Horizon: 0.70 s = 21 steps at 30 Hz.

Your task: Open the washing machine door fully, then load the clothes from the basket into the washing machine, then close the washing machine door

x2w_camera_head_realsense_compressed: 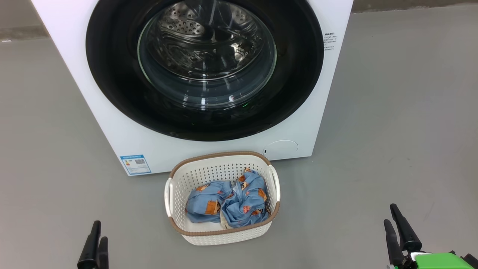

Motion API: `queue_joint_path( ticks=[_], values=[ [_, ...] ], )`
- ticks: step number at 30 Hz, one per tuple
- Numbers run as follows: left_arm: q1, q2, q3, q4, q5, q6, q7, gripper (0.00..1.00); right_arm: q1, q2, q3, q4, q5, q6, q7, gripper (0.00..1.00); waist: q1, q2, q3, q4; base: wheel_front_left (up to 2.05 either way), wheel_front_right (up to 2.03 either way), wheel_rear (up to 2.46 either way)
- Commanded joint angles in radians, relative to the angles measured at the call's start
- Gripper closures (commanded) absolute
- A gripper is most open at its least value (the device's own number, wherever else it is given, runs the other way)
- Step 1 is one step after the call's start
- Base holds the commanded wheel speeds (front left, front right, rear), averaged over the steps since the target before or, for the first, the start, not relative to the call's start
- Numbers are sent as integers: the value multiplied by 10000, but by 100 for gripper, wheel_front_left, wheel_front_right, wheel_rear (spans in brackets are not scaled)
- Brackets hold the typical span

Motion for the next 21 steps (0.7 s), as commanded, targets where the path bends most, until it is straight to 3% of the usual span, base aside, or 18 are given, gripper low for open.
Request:
queue_joint_path(
  ticks=[1, 5, 21],
  values=[
    [-358, 159, 20, -287, 122, -4, -100, 0, -391, -88, 92, -275, -163, 1, -96, 0, 20, 0, -12, -3, 0, 0, 0],
    [-404, 221, -49, -342, 266, -5, -238, 0, -491, -141, 184, -285, -380, 1, -228, 0, 0, 0, 10, -7, 0, 0, 0],
    [-653, 525, -359, -416, 1412, -9, -737, 0, -925, -292, 464, -278, -1829, 3, -712, 0, -2, 0, 69, -19, 0, 0, 0]
  ],
)
